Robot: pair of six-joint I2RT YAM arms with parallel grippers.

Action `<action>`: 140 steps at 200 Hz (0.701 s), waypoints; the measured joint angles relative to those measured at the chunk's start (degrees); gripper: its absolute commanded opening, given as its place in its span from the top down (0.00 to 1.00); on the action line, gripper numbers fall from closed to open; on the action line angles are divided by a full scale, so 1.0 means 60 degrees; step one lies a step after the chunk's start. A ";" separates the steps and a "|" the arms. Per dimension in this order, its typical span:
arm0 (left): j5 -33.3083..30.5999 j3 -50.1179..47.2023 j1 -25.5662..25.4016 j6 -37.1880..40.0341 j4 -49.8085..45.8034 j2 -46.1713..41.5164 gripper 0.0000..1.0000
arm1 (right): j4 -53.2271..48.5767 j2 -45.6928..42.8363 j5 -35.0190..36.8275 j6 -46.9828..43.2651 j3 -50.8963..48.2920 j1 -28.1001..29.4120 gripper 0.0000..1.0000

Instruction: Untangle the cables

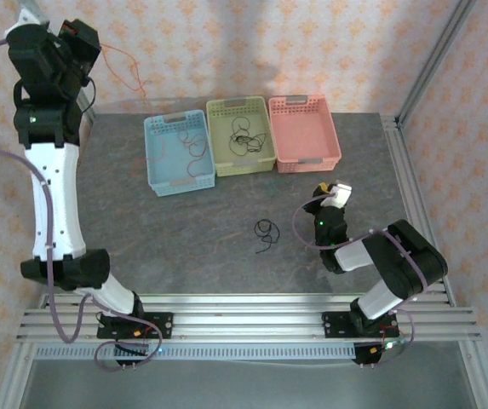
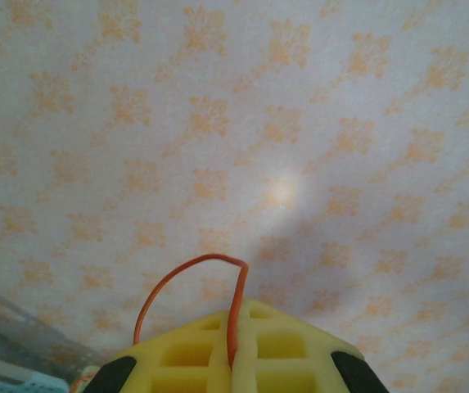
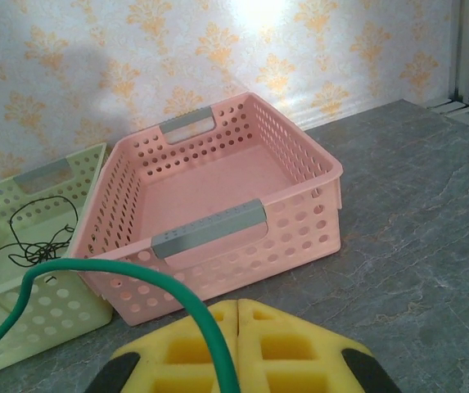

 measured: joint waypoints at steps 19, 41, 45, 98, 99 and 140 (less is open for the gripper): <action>-0.0011 0.0743 -0.0131 0.0240 -0.0175 0.0783 1.00 | -0.0004 0.0004 -0.0015 0.0000 0.0004 0.0000 1.00; -0.0040 0.0688 -0.0262 0.0335 -0.0382 0.1147 1.00 | -0.0004 0.0004 -0.0040 0.0000 0.0007 0.0000 1.00; -0.0051 0.0645 -0.0280 0.0372 -0.0404 0.1191 1.00 | -0.0004 0.0004 -0.0040 0.0000 0.0007 0.0000 1.00; -0.0364 0.0062 -0.0634 0.1009 -0.0546 0.1341 1.00 | -0.0018 0.0095 -0.0095 0.0055 0.0036 0.0000 1.00; -0.0368 -0.0004 -0.0634 0.1009 -0.0550 0.1326 1.00 | -0.0018 0.0095 -0.0102 0.0062 0.0036 0.0000 1.00; -0.0885 -0.1220 -0.1038 0.1781 -0.0790 0.2124 1.00 | -0.0033 0.0146 -0.0149 0.0135 0.0069 0.0000 1.00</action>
